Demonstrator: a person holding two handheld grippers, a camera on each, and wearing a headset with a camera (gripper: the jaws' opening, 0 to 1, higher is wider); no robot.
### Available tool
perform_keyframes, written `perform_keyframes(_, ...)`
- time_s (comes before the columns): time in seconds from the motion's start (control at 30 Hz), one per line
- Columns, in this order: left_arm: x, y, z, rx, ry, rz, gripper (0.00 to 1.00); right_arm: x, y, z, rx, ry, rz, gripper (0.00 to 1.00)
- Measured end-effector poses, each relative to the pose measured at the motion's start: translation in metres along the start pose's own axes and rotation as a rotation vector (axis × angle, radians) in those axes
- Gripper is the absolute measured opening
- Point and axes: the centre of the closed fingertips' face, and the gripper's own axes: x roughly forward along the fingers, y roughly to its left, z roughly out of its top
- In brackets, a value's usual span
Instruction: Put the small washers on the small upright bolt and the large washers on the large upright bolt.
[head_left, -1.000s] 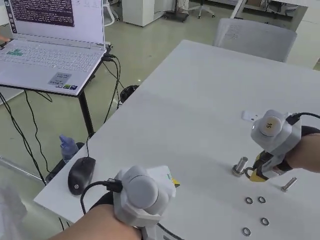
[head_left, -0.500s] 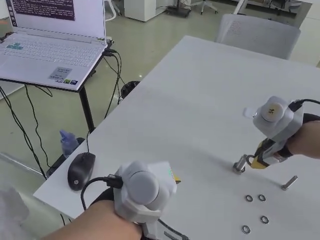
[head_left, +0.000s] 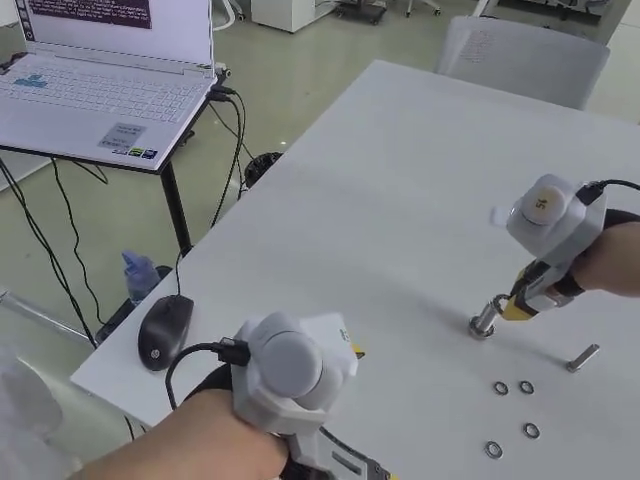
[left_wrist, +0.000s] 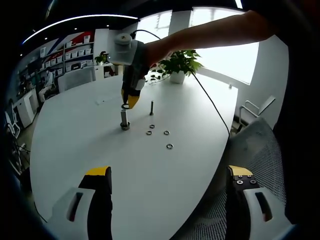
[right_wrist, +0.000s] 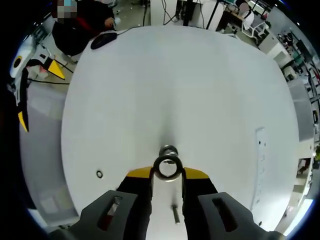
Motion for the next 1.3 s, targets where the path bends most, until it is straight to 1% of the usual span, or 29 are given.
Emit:
perform_keyframes(0.4, -0.001, -0.002, -0.001, -0.010, -0.006, -0.003, 0.96, 0.011, -0.001, 0.007, -0.010, 0.012, 0.008, 0.22)
perform_keyframes(0.63, -0.001, -0.003, -0.003, -0.014, 0.000, -0.005, 0.95, 0.016, -0.001, 0.005, -0.016, 0.032, 0.016, 0.22)
perform_keyframes(0.9, -0.001, -0.003, -0.004, -0.015, 0.007, -0.007, 0.94, 0.019, -0.005, 0.006, -0.016, 0.035, 0.016, 0.22)
perform_keyframes(1.3, 0.000, -0.003, -0.007, -0.012, 0.019, -0.011, 0.93, 0.028, -0.003, 0.005, -0.033, 0.051, 0.022, 0.22)
